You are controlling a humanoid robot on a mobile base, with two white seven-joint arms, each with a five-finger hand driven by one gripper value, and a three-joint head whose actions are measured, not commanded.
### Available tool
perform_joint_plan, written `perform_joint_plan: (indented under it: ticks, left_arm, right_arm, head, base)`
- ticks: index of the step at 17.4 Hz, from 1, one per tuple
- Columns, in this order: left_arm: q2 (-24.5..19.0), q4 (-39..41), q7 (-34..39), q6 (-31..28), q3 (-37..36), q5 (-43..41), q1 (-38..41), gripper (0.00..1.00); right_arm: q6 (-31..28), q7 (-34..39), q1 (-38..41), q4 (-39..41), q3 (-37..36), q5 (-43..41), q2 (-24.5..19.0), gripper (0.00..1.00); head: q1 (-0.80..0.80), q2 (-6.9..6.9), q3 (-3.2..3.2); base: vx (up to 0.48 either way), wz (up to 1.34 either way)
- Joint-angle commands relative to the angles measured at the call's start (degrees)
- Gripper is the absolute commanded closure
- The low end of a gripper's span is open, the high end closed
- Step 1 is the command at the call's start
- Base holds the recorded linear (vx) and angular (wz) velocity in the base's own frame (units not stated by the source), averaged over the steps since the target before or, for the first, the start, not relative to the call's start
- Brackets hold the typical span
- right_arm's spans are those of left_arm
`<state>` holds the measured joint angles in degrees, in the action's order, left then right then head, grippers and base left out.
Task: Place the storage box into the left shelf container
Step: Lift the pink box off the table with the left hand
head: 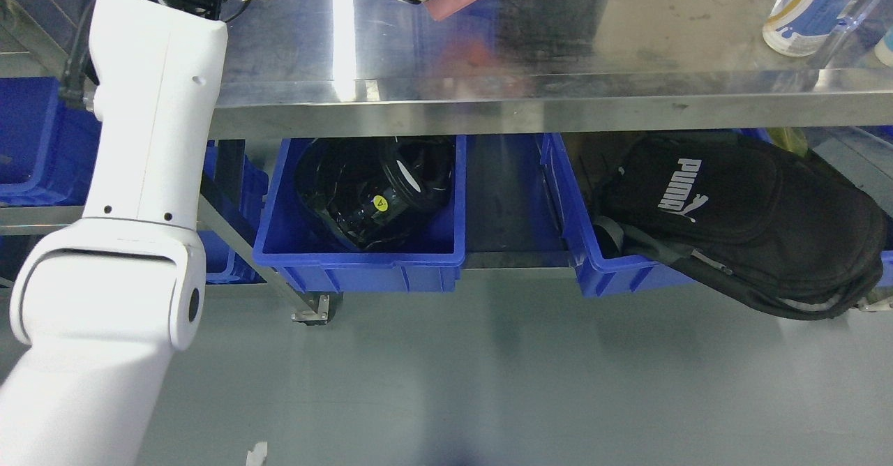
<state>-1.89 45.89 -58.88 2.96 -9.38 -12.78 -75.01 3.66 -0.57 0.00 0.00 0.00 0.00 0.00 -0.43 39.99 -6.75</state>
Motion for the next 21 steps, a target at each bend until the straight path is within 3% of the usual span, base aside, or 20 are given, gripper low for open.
perform_joint_plan:
  ticks: [1, 4, 8, 12, 17, 21]
  left_arm:
    - [0.9, 13.6, 1.1, 3.1, 16.2, 5.3, 7.1, 1.0]
    - [0.9, 18.8, 7.2, 8.9, 17.1, 13.0, 12.5, 0.99]
    - [0.9, 29.3, 9.7, 13.1, 16.6, 17.9, 22.3, 0.99]
    - [0.9, 39.0, 26.6, 17.6, 7.7, 20.7, 30.9, 0.99]
    - [0.9, 43.8, 50.2, 24.5, -11.9, 20.7, 39.8, 0.99]
    - [0.9, 46.3, 53.7, 27.2, -15.0, 20.8, 43.9, 1.0]
  right_arm:
    - [0.0, -0.1, -0.4, 1.0, -0.2, -0.1, 1.0, 0.0]
    - [0.0, -0.2, -0.4, 1.0, -0.2, -0.1, 1.0, 0.0]
    - [0.0, -0.2, -0.4, 1.0, -0.2, -0.1, 1.0, 0.0]
    - [0.0, -0.2, -0.4, 1.0, -0.2, -0.1, 1.0, 0.0]
    - [0.0, -0.2, -0.4, 1.0, -0.2, -0.1, 1.0, 0.0]
    - [0.0, -0.2, -0.4, 1.0, -0.2, -0.1, 1.0, 0.0]
  head:
    - [0.0, 0.0, 0.0]
    - [0.0, 0.0, 0.0]
    - [0.0, 0.0, 0.0]
    - [0.0, 0.0, 0.0]
    - [0.0, 0.01, 0.0]
    - [0.0, 0.02, 0.0]
  base:
    - [0.0, 0.0]
    - [0.0, 0.0]
    - [0.0, 0.0]
    - [0.0, 0.0]
    - [0.0, 0.0]
    - [0.004, 0.03]
